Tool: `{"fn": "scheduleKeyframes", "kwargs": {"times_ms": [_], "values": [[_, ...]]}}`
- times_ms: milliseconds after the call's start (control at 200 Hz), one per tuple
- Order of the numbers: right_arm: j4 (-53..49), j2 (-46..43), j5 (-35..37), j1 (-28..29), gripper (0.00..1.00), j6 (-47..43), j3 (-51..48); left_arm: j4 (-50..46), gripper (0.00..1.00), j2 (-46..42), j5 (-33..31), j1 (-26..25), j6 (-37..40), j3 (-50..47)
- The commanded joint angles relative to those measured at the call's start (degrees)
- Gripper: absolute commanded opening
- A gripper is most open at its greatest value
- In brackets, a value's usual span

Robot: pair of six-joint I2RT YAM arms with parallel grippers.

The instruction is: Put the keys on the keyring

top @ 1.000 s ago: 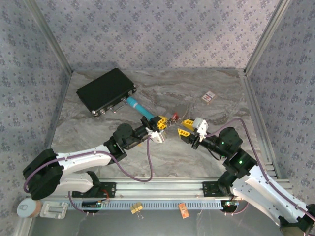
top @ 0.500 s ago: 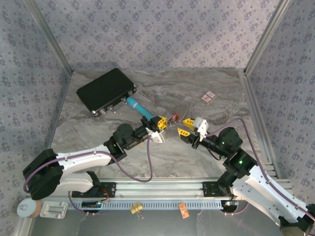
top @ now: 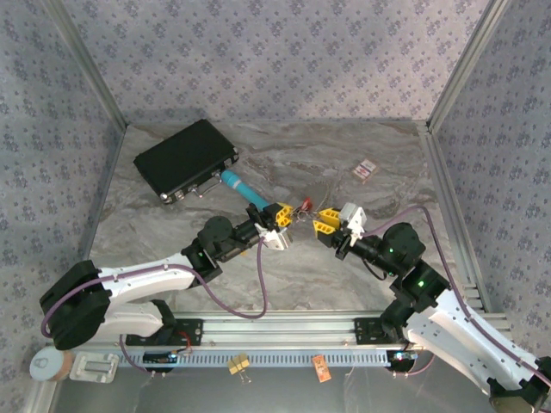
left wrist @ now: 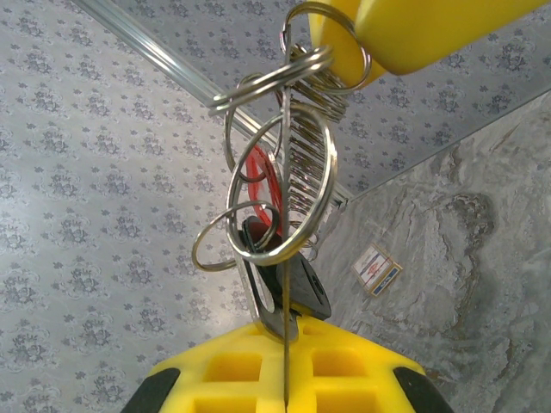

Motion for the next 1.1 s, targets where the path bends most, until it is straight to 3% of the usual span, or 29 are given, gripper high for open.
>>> {"fn": "scheduleKeyframes", "kwargs": {"times_ms": [0, 325, 525, 720, 1094], "values": [[2.24, -0.32, 0.65, 0.32, 0.22, 1.09, 0.5, 2.55, 0.0, -1.56, 0.67, 0.13, 0.47, 0.05], [2.26, 0.58, 1.6, 0.42, 0.13, 1.25, 0.99, 2.39, 0.0, -1.62, 0.59, 0.04, 0.47, 0.14], [1.58, 1.34, 2.12, 0.35, 0.0, 0.92, 1.45, 1.46, 0.0, -1.61, 0.11, 0.04, 0.33, 0.2], [0.53, 2.1, 3.85, 0.37, 0.0, 1.66, 1.92, -1.55, 0.0, -1.25, -2.56, -0.38, -1.09, 0.27], [1.86, 7.07, 10.11, -0.06, 0.0, 12.94, 2.0, -1.03, 0.0, 1.63, -6.51, -1.45, -7.93, -2.06]]}}
